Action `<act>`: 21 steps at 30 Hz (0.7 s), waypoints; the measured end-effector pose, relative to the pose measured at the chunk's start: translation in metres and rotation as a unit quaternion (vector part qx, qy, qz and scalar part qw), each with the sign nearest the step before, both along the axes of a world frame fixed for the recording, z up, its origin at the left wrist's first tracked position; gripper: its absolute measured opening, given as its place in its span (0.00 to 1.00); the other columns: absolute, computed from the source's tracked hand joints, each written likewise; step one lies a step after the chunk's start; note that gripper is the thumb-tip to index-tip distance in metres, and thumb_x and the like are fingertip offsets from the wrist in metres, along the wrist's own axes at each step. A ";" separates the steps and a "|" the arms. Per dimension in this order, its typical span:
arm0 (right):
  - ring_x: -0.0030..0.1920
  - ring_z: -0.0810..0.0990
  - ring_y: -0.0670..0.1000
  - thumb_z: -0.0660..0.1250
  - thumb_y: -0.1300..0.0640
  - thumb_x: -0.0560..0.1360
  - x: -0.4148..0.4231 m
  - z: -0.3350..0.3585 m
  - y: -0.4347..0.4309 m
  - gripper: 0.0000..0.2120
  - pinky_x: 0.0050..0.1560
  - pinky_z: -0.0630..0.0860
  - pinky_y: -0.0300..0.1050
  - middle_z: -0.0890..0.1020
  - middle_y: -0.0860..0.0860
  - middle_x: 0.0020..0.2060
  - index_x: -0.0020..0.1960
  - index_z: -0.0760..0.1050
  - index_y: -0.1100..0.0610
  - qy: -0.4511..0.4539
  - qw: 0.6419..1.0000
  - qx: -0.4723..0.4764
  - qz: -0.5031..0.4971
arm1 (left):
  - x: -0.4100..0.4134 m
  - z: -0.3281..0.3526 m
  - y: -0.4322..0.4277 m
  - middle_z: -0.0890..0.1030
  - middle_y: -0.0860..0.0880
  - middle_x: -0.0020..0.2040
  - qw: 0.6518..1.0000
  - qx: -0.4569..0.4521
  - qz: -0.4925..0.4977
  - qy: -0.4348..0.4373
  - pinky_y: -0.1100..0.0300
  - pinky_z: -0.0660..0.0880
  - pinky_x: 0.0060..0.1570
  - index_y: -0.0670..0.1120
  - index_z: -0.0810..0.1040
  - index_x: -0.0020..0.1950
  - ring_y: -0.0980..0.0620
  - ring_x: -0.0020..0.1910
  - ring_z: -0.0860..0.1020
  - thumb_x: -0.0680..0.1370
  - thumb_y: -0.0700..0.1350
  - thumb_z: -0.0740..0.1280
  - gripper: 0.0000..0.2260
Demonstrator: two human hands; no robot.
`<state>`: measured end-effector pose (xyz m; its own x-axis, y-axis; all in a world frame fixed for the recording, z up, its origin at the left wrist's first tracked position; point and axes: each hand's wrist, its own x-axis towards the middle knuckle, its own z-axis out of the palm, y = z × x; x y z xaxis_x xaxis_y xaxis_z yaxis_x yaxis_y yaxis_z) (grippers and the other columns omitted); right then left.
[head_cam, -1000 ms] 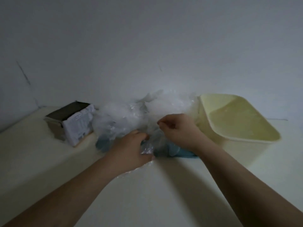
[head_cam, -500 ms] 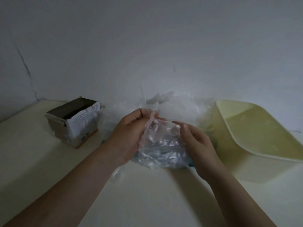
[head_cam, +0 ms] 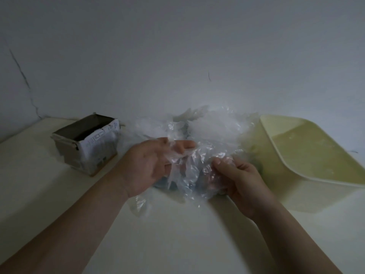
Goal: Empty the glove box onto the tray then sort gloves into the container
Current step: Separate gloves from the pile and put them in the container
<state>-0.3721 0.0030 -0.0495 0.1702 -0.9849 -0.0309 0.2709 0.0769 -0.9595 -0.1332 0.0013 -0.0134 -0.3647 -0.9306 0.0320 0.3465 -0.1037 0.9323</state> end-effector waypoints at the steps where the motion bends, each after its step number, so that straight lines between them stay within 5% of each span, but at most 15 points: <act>1: 0.40 0.81 0.59 0.76 0.59 0.73 -0.001 0.000 0.000 0.17 0.47 0.75 0.55 0.83 0.64 0.43 0.53 0.79 0.71 -0.009 1.000 0.003 -0.001 | 0.004 0.002 -0.003 0.81 0.38 0.67 1.000 0.014 0.024 -0.011 0.50 0.75 0.51 0.38 0.81 0.48 0.38 0.62 0.80 0.80 0.47 0.63 0.14; 3: 0.38 0.82 0.58 0.75 0.62 0.70 -0.004 0.001 -0.001 0.09 0.42 0.79 0.48 0.83 0.62 0.41 0.47 0.81 0.65 -0.014 1.000 0.005 0.003 | 0.009 0.003 -0.011 0.85 0.41 0.61 0.990 0.027 0.112 -0.083 0.44 0.76 0.57 0.38 0.83 0.47 0.41 0.59 0.82 0.82 0.59 0.59 0.25; 6: 0.39 0.79 0.56 0.77 0.64 0.68 -0.006 -0.001 0.000 0.07 0.40 0.76 0.45 0.82 0.60 0.39 0.45 0.83 0.60 0.019 0.999 -0.021 0.029 | 0.012 0.008 -0.008 0.87 0.50 0.54 0.950 -0.071 0.180 -0.246 0.40 0.79 0.63 0.49 0.86 0.51 0.48 0.56 0.85 0.74 0.64 0.69 0.19; 9: 0.39 0.76 0.58 0.74 0.64 0.69 -0.005 -0.003 0.004 0.07 0.42 0.72 0.49 0.82 0.60 0.39 0.46 0.85 0.59 0.067 0.993 -0.060 0.076 | 0.009 0.012 0.005 0.85 0.61 0.54 0.905 -0.173 0.127 -0.366 0.57 0.80 0.57 0.60 0.83 0.57 0.60 0.56 0.83 0.66 0.65 0.80 0.23; 11: 0.36 0.76 0.57 0.75 0.64 0.70 -0.003 -0.002 0.009 0.07 0.39 0.72 0.48 0.82 0.60 0.38 0.47 0.86 0.57 0.104 0.984 -0.078 0.122 | -0.002 0.009 0.013 0.84 0.63 0.58 0.893 -0.207 0.050 -0.395 0.58 0.78 0.63 0.60 0.80 0.62 0.64 0.60 0.81 0.66 0.62 0.82 0.27; 13: 0.44 0.83 0.61 0.77 0.65 0.70 0.000 -0.001 0.013 0.11 0.46 0.77 0.55 0.86 0.64 0.45 0.52 0.86 0.60 0.126 0.972 -0.086 0.177 | -0.014 -0.005 0.015 0.83 0.59 0.60 0.889 -0.201 -0.011 -0.412 0.54 0.77 0.66 0.60 0.78 0.67 0.62 0.61 0.81 0.66 0.57 0.84 0.31; 15: 0.55 0.85 0.64 0.77 0.68 0.70 0.000 0.000 0.014 0.15 0.56 0.80 0.56 0.86 0.63 0.53 0.56 0.84 0.64 0.144 0.965 -0.082 0.203 | -0.020 -0.016 0.013 0.85 0.55 0.56 0.887 -0.186 -0.040 -0.421 0.49 0.80 0.63 0.59 0.78 0.68 0.58 0.57 0.84 0.66 0.53 0.84 0.32; 19: 0.38 0.80 0.57 0.78 0.64 0.66 0.002 0.001 0.011 0.07 0.42 0.76 0.48 0.85 0.59 0.40 0.44 0.85 0.58 0.139 0.982 -0.072 0.101 | -0.009 -0.012 0.010 0.86 0.50 0.44 0.891 -0.165 -0.053 -0.420 0.49 0.79 0.46 0.55 0.84 0.58 0.45 0.43 0.84 0.70 0.47 0.83 0.18; 21: 0.36 0.79 0.55 0.78 0.64 0.66 0.000 0.000 0.006 0.06 0.42 0.75 0.47 0.83 0.60 0.37 0.43 0.85 0.58 0.089 0.994 -0.058 0.034 | 0.002 -0.008 0.010 0.83 0.51 0.37 0.879 -0.143 -0.079 -0.447 0.54 0.74 0.36 0.50 0.83 0.49 0.49 0.35 0.80 0.70 0.46 0.83 0.12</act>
<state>-0.3721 0.0090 -0.0494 0.2381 -0.9702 0.0460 0.0948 -0.0239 -0.9952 -0.1309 0.0111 -0.0209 -0.4871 -0.8664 -0.1097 -0.5369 0.1980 0.8201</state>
